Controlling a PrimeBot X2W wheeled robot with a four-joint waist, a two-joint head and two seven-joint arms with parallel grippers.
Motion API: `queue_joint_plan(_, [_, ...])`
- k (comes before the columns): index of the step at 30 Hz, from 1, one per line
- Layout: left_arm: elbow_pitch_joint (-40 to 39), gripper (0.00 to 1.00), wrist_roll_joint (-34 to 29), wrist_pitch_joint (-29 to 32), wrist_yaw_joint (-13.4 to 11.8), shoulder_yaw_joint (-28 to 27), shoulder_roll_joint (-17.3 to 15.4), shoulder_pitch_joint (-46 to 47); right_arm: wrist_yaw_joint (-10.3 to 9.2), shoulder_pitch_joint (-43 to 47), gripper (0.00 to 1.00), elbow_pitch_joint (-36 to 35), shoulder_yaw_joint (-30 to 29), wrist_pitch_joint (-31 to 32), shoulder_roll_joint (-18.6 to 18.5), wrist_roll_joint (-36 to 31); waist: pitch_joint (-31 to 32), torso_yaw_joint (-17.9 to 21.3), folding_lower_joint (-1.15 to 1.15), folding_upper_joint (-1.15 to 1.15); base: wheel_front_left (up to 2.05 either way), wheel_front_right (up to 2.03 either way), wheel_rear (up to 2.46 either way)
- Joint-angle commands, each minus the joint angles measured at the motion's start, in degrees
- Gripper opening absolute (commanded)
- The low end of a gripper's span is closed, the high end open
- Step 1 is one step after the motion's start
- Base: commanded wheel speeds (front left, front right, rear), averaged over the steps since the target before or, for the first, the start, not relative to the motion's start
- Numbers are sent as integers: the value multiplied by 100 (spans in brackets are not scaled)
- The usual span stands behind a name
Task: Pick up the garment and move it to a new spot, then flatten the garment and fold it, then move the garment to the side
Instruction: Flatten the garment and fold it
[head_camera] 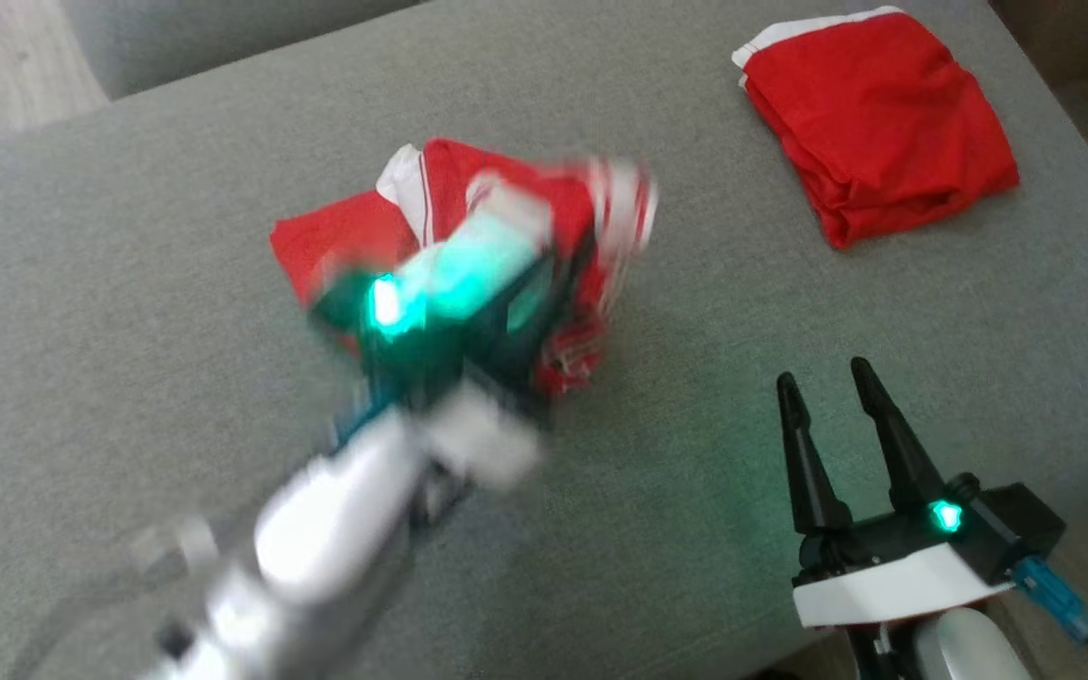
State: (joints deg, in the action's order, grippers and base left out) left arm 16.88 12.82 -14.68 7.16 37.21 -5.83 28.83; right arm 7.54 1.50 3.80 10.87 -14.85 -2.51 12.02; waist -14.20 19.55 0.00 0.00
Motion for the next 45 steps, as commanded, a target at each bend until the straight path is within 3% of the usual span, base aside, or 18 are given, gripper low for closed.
queue_joint_plan(1, [-333,0,336,33,31,-46,-138,885,-5,-92,100,-167,179,-15,-37,30,61,-47,0,0,0,0,0])
queue_joint_plan(3, [-393,0,536,68,31,37,-220,1303,-5,-88,100,-165,198,-15,-37,33,76,-65,0,0,0,0,0])
queue_joint_plan(8, [-531,0,1579,175,32,4,-728,3542,-5,-78,100,-153,187,-15,-37,25,174,-190,0,0,0,0,0])
queue_joint_plan(13, [-351,0,2052,98,32,-533,-1113,3989,-5,-14,100,-147,136,-15,-37,-36,348,-401,0,0,0,0,0])
queue_joint_plan(17, [-446,0,2445,55,-50,-808,-1485,2900,-5,34,100,-161,70,-15,-37,-117,424,-660,0,0,0,0,0])
queue_joint_plan(20, [-631,0,2646,21,-251,-888,-1799,1473,-5,56,100,-211,-50,-15,-37,-167,391,-916,0,0,0,0,0])
queue_joint_plan(24, [-686,0,2892,-23,-484,-1190,-1964,-409,-5,-1,100,-246,-168,-15,-37,-263,249,-1260,0,0,0,0,0])
queue_joint_plan(28, [-813,0,2665,-29,-472,-1645,-1776,-1644,-5,-95,100,-267,-288,-15,-37,-353,128,-1557,0,0,0,0,0])
queue_joint_plan(32, [-780,0,2455,-30,-267,-1849,-1503,-2314,-5,-115,100,-242,-359,-15,-37,-442,96,-1812,0,0,0,0,0])
queue_joint_plan(33, [-762,33,2424,-30,-219,-1858,-1469,-2390,-5,-119,100,-237,-365,-15,-37,-460,89,-1857,0,0,0,0,0])
queue_joint_plan(34, [-758,100,2359,-30,-187,-1875,-1472,-2424,-5,-128,100,-232,-363,-15,-37,-475,79,-1889,0,0,0,0,0])
queue_joint_plan(36, [-805,100,2243,-30,-149,-1971,-1526,-2391,-5,-161,100,-228,-349,-15,-37,-501,43,-1923,0,0,0,0,0])
queue_joint_plan(41, [-1375,100,1790,37,-102,-2145,-2060,-1666,-5,-292,100,-277,-337,-15,-37,-510,-179,-1905,0,0,0,0,0])
queue_joint_plan(43, [-1817,100,1681,469,-50,-2132,-2436,-819,-5,-417,100,-295,-285,-15,-37,-516,-386,-1808,0,0,0,0,0])
queue_joint_plan(45, [-1924,100,1652,688,-29,-2053,-2556,-488,-5,-455,100,-304,-266,-15,-37,-522,-457,-1763,0,0,0,0,0])
